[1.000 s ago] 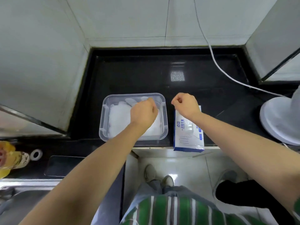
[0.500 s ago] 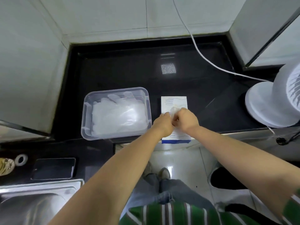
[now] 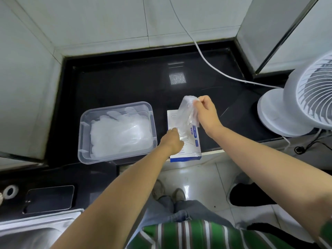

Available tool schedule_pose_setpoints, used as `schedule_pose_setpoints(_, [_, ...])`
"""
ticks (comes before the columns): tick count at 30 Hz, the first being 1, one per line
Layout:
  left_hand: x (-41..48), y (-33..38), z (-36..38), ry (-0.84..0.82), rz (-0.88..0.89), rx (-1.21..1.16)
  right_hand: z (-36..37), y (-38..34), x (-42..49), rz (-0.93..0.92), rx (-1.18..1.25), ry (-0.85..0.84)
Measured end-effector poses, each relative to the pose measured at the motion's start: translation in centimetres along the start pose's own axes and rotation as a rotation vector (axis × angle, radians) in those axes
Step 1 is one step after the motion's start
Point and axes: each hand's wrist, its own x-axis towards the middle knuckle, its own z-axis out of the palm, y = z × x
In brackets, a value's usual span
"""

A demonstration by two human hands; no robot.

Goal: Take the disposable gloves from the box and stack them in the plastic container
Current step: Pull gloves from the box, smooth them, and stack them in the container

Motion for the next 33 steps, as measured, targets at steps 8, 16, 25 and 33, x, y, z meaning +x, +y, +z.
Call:
schedule_pose_setpoints(8, [-0.8, 2.4, -3.2, 0.163, -0.153, -1.079, -1.0, 2.0, -0.3, 0.059, -0.106, -0.127])
schedule_pose_setpoints(16, [-0.6, 1.4, -5.5, 0.367, -0.036, -0.729, -0.4, 0.8, -1.1, 0.007, -0.107, -0.358])
schedule_pose_setpoints(25, [-3.1, -0.7, -8.8, 0.207, 0.069, -1.043, 0.8, -1.2, -1.1, 0.215, 0.174, -0.593])
schedule_pose_setpoints(33, [-4.8, -5.3, -11.2, 0.314, -0.118, -0.853, 4.3, -3.1, -1.4, 0.118, 0.207, -0.539])
